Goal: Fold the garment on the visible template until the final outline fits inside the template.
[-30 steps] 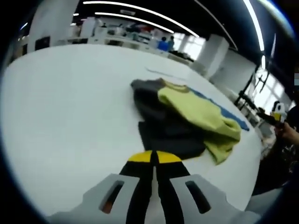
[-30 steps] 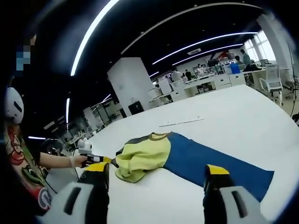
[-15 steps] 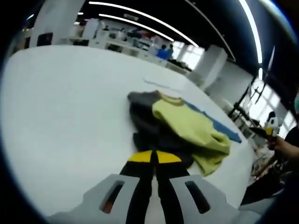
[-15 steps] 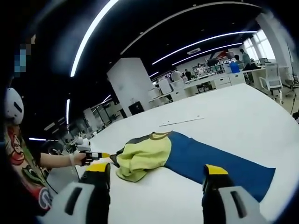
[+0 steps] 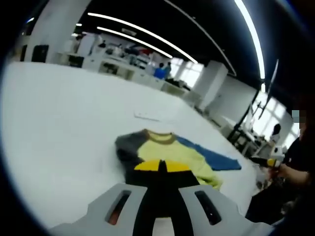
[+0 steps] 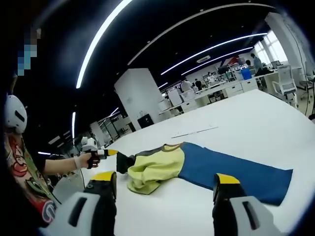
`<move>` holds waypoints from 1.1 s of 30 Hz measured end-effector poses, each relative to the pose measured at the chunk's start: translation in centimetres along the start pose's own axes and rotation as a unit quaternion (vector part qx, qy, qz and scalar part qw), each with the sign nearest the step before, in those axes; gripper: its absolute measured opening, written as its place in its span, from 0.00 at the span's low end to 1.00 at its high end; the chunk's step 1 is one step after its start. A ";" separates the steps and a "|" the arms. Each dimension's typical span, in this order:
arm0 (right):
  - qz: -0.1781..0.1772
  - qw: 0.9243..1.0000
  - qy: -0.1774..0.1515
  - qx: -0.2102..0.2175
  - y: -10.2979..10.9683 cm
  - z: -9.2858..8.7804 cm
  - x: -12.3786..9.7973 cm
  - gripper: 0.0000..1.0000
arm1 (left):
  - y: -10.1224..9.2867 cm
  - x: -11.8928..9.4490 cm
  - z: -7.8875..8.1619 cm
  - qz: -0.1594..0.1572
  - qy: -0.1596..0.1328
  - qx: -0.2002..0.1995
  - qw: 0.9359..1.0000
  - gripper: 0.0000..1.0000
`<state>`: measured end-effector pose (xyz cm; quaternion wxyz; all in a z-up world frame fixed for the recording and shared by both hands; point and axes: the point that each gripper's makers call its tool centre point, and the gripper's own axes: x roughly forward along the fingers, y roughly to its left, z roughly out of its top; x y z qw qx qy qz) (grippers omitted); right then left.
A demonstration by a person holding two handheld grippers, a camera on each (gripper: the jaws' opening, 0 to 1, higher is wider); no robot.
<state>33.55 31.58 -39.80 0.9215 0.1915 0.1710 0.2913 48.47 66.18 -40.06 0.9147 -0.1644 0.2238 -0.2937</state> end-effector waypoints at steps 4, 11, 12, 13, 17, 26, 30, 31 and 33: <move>0.000 1.000 -0.004 0.003 -0.2 -0.2 -0.1 0.80 | -3.3 2.3 0.8 -0.036 0.007 0.012 0.999 0.00; 0.004 1.000 -0.013 0.009 -0.3 -0.3 0.0 0.79 | -8.9 6.6 -3.1 -0.090 0.069 0.059 0.992 0.00; 0.005 1.000 -0.015 0.011 -0.4 -0.4 0.2 0.79 | -9.3 7.1 -3.8 -0.092 0.076 0.062 0.991 0.00; 0.008 1.000 -0.018 0.014 -0.5 -0.4 0.3 0.79 | -9.7 7.6 -4.3 -0.096 0.079 0.059 0.990 0.00; 0.017 0.999 -0.025 0.022 -0.6 -0.6 0.8 0.78 | -10.2 9.8 -6.1 -0.095 0.099 0.062 0.989 0.00; 0.040 0.998 -0.028 0.039 -2.4 -1.6 2.4 0.79 | -9.0 11.2 -7.0 -0.074 0.126 0.111 0.983 0.14; 0.046 0.997 -0.030 0.045 -3.0 -1.9 3.1 0.79 | -8.1 9.8 -6.2 -0.066 0.123 0.137 0.981 0.20; 0.048 0.997 -0.032 0.046 -3.1 -1.9 3.2 0.79 | -7.2 9.4 -5.8 -0.054 0.123 0.134 0.982 0.20; 0.051 0.997 -0.035 0.049 -3.2 -1.9 3.5 0.79 | -5.2 8.8 -5.1 -0.035 0.120 0.134 0.983 0.18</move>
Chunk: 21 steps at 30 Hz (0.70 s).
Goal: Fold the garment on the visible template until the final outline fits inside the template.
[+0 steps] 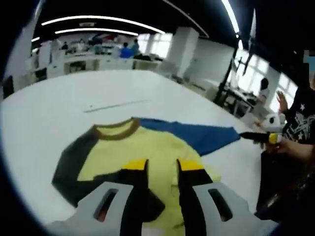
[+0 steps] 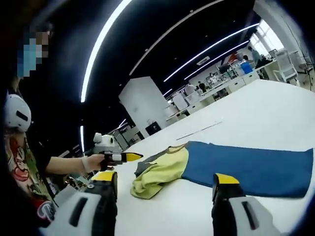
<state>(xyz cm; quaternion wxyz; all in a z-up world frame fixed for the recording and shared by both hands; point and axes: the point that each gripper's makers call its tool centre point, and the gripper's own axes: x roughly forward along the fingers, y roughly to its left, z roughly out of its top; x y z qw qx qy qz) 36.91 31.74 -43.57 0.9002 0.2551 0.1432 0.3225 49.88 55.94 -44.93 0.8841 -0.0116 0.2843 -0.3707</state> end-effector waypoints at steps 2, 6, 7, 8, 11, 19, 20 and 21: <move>0.001 1.000 -0.001 -0.002 -0.1 -0.1 0.2 0.79 | 1.7 -0.6 -0.7 0.023 0.012 -0.012 1.000 0.16; 0.008 1.000 -0.006 0.003 -0.1 -0.2 0.5 0.79 | 5.4 -1.0 -2.5 0.062 0.037 -0.031 0.997 0.18; 0.009 1.000 -0.005 0.004 -0.1 -0.4 0.5 0.79 | 5.7 -0.8 -2.9 0.060 0.045 -0.034 0.997 0.16; 0.009 1.000 -0.004 0.004 -0.1 -0.5 0.5 0.79 | 6.0 -0.6 -3.2 0.062 0.051 -0.038 0.996 0.15; 0.011 1.000 -0.006 0.012 0.0 -1.0 0.4 0.79 | 7.1 0.1 -4.1 0.082 0.070 -0.046 0.993 0.16; 0.003 1.000 -0.004 0.019 0.0 -1.8 -0.6 0.78 | 7.6 1.8 -4.7 0.090 0.080 -0.055 0.991 0.18; 0.001 1.000 -0.005 0.022 -0.1 -1.8 -0.8 0.78 | 7.4 2.0 -4.7 0.087 0.082 -0.054 0.991 0.17; -0.001 1.000 -0.006 0.022 -0.1 -1.9 -0.9 0.78 | 7.4 2.0 -4.8 0.088 0.084 -0.052 0.991 0.16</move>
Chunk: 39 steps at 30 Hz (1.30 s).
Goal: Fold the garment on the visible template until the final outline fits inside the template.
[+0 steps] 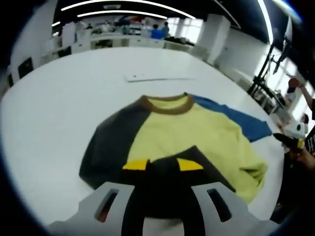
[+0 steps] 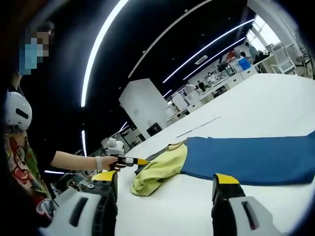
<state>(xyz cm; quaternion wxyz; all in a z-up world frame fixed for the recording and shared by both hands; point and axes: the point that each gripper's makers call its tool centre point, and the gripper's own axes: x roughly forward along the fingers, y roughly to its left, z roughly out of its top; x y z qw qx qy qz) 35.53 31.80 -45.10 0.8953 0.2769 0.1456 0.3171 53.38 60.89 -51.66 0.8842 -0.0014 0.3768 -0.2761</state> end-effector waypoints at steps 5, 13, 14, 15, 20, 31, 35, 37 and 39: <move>-0.006 1.000 -0.003 0.005 0.0 0.0 -0.2 0.78 | -0.1 0.0 -0.3 -0.002 0.005 -0.001 1.000 0.06; -0.002 1.000 -0.001 0.007 0.5 -0.1 0.4 0.77 | -0.1 -1.0 -0.1 -0.014 0.000 -0.001 1.000 0.01; -0.001 1.000 -0.001 0.007 0.7 -0.1 0.6 0.77 | -0.2 -1.2 0.1 -0.017 -0.003 -0.005 1.000 0.01; 0.000 1.000 -0.001 0.007 0.8 0.0 0.6 0.77 | -0.3 -1.4 0.2 -0.019 -0.006 -0.005 1.000 0.01; 0.002 1.000 0.007 -0.005 1.1 0.2 0.8 0.79 | -0.3 -2.8 1.1 -0.030 -0.023 -0.016 0.999 0.00; -0.036 0.994 0.055 -0.090 -0.2 1.3 0.1 1.00 | 3.2 -9.2 2.5 -0.016 -0.075 -0.049 0.996 0.00; -0.039 0.992 0.066 -0.101 -0.6 1.3 -0.1 1.00 | 5.5 -11.6 2.1 0.007 -0.089 -0.071 0.993 0.00; -0.043 0.991 0.072 -0.106 -0.9 1.2 -0.2 1.00 | 6.5 -12.8 1.9 0.016 -0.092 -0.080 0.992 0.00; -0.043 0.991 0.073 -0.104 -0.9 1.2 -0.2 1.00 | 7.5 -13.8 1.6 0.030 -0.095 -0.080 0.992 0.00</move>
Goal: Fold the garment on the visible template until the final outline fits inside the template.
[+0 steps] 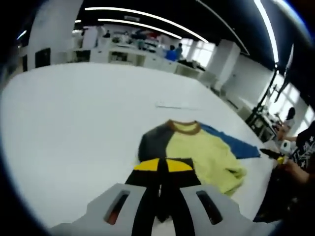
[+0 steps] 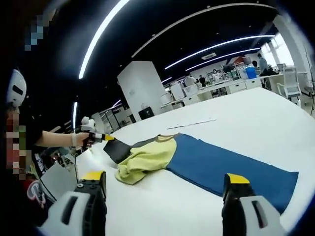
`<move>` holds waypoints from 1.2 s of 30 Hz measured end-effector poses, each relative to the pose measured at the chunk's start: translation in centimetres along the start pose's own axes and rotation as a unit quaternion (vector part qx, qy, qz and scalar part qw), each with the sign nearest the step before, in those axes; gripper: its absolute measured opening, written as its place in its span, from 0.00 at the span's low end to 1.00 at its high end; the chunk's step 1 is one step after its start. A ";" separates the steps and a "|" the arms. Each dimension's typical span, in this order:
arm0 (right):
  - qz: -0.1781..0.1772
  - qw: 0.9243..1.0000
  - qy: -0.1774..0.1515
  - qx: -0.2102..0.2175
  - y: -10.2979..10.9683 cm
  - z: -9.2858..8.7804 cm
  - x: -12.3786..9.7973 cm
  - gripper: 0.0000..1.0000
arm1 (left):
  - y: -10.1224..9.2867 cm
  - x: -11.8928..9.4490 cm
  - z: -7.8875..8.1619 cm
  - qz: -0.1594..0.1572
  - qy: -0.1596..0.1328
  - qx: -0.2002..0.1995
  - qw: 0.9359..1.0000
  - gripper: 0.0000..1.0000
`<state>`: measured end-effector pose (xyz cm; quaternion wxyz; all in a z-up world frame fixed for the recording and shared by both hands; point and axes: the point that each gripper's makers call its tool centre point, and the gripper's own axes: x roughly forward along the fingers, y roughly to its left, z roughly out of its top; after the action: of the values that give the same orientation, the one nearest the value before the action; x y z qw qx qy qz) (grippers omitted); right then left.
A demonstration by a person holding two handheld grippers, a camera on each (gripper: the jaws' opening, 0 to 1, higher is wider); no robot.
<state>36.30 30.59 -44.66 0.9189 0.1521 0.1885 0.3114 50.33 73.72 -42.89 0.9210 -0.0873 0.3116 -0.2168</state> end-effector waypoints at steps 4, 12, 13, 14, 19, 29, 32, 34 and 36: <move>0.002 1.000 0.001 0.001 0.1 -0.1 0.1 1.00 | 2.4 -1.7 0.5 0.031 -0.014 -0.005 0.999 0.00; 0.007 1.000 0.005 0.000 0.3 -0.3 0.3 1.00 | 6.8 -6.1 0.2 0.111 -0.048 -0.044 0.992 0.00; 0.006 1.000 0.006 0.001 0.3 -0.4 0.3 1.00 | 7.4 -6.6 0.2 0.121 -0.054 -0.052 0.990 0.00; 0.006 1.000 0.005 0.002 0.3 -0.4 0.3 1.00 | 8.1 -7.0 0.1 0.130 -0.057 -0.061 0.988 0.00; 0.006 1.000 0.009 0.003 0.4 -0.8 0.3 1.00 | 11.3 -9.4 -0.9 0.175 -0.066 -0.089 0.978 0.00; 0.004 1.000 0.021 0.007 0.5 -1.6 0.2 0.99 | 17.4 -11.0 -3.5 0.232 -0.051 -0.122 0.964 0.00; 0.002 1.000 0.021 0.010 0.5 -1.7 0.2 0.99 | 18.6 -11.1 -4.5 0.242 -0.039 -0.125 0.961 0.00; 0.001 1.000 0.021 0.011 0.5 -1.7 0.2 0.99 | 19.5 -11.4 -5.2 0.250 -0.038 -0.138 0.957 0.00; 0.000 1.000 0.025 0.010 0.5 -1.8 0.2 0.99 | 19.7 -11.5 -5.8 0.256 -0.036 -0.146 0.955 0.00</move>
<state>35.39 31.44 -46.11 0.9122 0.1538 0.2145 0.3134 45.37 96.37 -47.15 0.9335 -0.1453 0.3184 0.0774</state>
